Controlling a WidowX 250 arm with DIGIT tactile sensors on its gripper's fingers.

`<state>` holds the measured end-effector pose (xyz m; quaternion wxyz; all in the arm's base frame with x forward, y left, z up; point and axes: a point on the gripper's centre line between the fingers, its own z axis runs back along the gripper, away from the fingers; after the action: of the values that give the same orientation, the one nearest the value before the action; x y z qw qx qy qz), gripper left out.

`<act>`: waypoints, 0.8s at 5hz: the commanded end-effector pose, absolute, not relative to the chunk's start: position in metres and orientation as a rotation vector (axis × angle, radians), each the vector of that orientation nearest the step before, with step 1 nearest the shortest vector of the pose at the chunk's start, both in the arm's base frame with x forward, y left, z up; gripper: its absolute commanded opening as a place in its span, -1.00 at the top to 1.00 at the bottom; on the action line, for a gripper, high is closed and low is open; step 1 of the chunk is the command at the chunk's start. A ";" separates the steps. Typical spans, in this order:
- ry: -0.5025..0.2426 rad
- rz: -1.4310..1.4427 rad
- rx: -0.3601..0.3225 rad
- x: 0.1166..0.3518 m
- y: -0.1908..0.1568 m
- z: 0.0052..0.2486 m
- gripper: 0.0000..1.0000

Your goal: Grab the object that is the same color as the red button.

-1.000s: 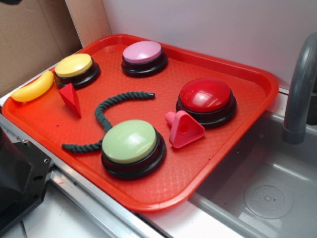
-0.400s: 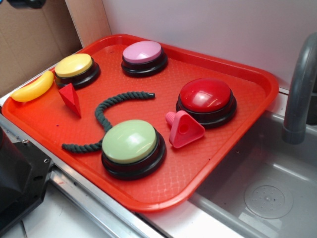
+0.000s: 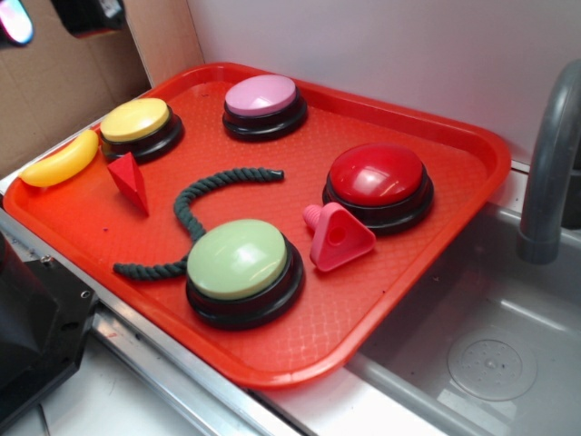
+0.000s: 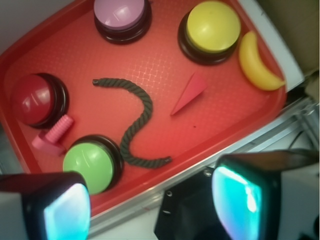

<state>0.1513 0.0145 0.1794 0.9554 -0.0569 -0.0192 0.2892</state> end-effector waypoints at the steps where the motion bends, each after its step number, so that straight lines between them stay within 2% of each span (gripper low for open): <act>1: -0.175 1.001 -0.119 0.169 0.060 0.134 -1.00; 2: -0.244 1.110 -0.084 0.175 0.069 0.107 -1.00; 4: -0.177 1.139 -0.048 0.185 0.073 0.067 -1.00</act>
<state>0.1851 0.0690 0.0618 0.8396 -0.0208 -0.0709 0.5381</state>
